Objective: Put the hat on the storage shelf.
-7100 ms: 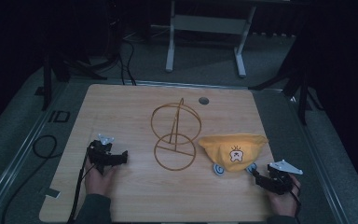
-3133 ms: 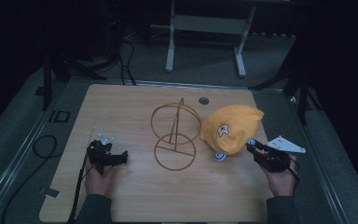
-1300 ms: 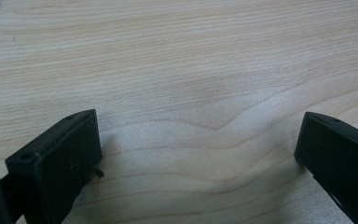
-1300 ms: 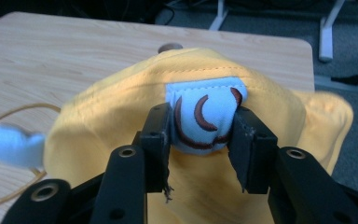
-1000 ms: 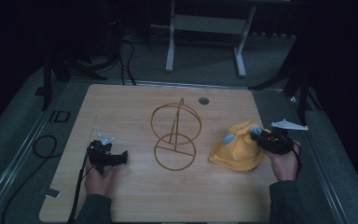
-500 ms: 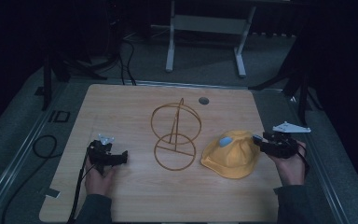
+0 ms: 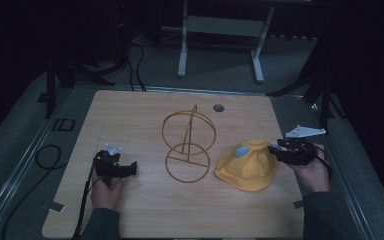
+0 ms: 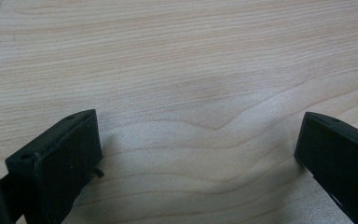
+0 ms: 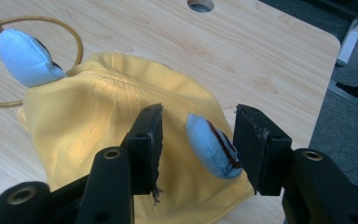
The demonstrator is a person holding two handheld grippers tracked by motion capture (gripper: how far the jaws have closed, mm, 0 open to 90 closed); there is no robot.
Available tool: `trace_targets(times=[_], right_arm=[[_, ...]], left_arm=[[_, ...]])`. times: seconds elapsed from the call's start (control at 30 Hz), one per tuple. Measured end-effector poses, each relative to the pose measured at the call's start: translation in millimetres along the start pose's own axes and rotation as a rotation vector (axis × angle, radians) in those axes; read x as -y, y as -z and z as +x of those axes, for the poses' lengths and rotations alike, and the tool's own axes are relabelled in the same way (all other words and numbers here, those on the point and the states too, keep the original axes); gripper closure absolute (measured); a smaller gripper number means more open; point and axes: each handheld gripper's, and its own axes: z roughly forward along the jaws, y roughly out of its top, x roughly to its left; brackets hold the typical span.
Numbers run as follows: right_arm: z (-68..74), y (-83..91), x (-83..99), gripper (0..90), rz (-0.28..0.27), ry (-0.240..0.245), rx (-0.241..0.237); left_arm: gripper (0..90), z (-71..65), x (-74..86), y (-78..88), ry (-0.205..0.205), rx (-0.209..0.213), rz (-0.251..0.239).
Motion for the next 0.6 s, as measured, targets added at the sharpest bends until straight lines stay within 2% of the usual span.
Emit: trace_targets(times=[0.2, 0.23, 0.33, 0.37, 0.4, 0.43, 0.47, 0.6], right_arm=[[-2.2, -1.4, -4.0, 52.0, 0.023, 0.036, -0.006], [-1.6, -2.0, -6.3, 52.0, 0.031, 0.066, -0.010], [-0.3, -2.4, -8.7, 51.8, 0.041, 0.092, -0.010], [1.2, -2.8, -12.1, 51.5, 0.057, 0.121, -0.014], [1.2, -2.8, -12.1, 51.5, 0.057, 0.121, -0.014], [2.8, -3.1, -15.8, 51.0, 0.073, 0.150, -0.016], [2.8, -3.1, -15.8, 51.0, 0.073, 0.150, -0.016], [5.2, -4.4, -22.9, 50.1, 0.103, 0.203, -0.024]], left_arm=[[0.4, 0.0, 0.0, 0.0, 0.000, 0.000, 0.000], [0.4, 0.0, 0.0, 0.0, 0.000, 0.000, 0.000], [0.4, 0.0, 0.0, 0.0, -0.001, 0.000, 0.000], [0.4, 0.0, 0.0, 0.0, 0.000, 0.000, 0.000], [0.4, 0.0, 0.0, 0.0, 0.000, 0.000, 0.000], [0.4, 0.1, 0.0, 0.0, -0.001, 0.000, 0.001], [0.4, 0.0, 0.0, 0.0, 0.000, 0.000, 0.000], [0.4, 0.0, 0.0, 0.0, 0.000, 0.000, 0.000]])
